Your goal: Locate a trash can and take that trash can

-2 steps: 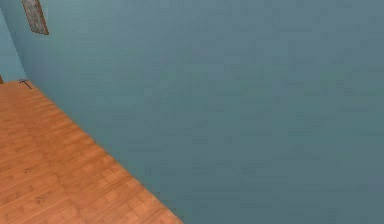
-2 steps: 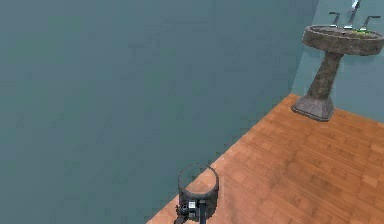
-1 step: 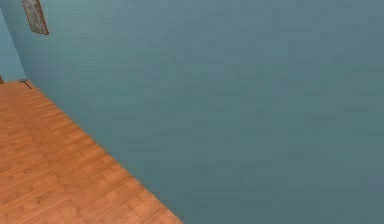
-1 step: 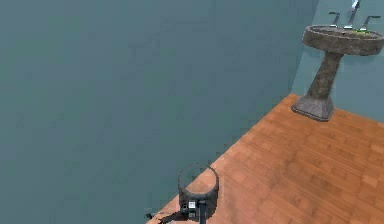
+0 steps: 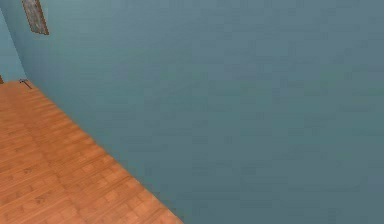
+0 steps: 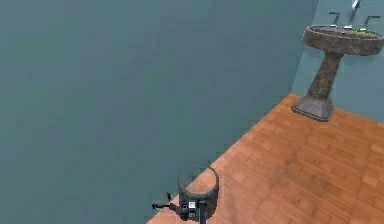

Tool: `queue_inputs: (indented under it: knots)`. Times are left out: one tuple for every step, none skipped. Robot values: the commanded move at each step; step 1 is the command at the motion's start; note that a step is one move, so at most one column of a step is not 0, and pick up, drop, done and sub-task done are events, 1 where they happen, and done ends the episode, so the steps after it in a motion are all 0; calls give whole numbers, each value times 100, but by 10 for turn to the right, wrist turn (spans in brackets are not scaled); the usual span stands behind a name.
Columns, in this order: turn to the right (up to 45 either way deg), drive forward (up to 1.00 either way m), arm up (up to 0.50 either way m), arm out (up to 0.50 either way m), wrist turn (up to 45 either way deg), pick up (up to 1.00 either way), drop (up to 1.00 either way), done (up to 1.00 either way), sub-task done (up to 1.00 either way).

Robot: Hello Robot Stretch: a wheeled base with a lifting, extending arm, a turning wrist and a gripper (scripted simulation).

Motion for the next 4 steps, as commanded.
queue_inputs:
  knots:
    - [0,0,0,0,450,0,0,0,0]
    - [0,0,0,0,180,0,0,0,0]
    - [0,0,0,0,0,100,0,0,0]
    - [0,0,10,0,0,0,0,0,0]
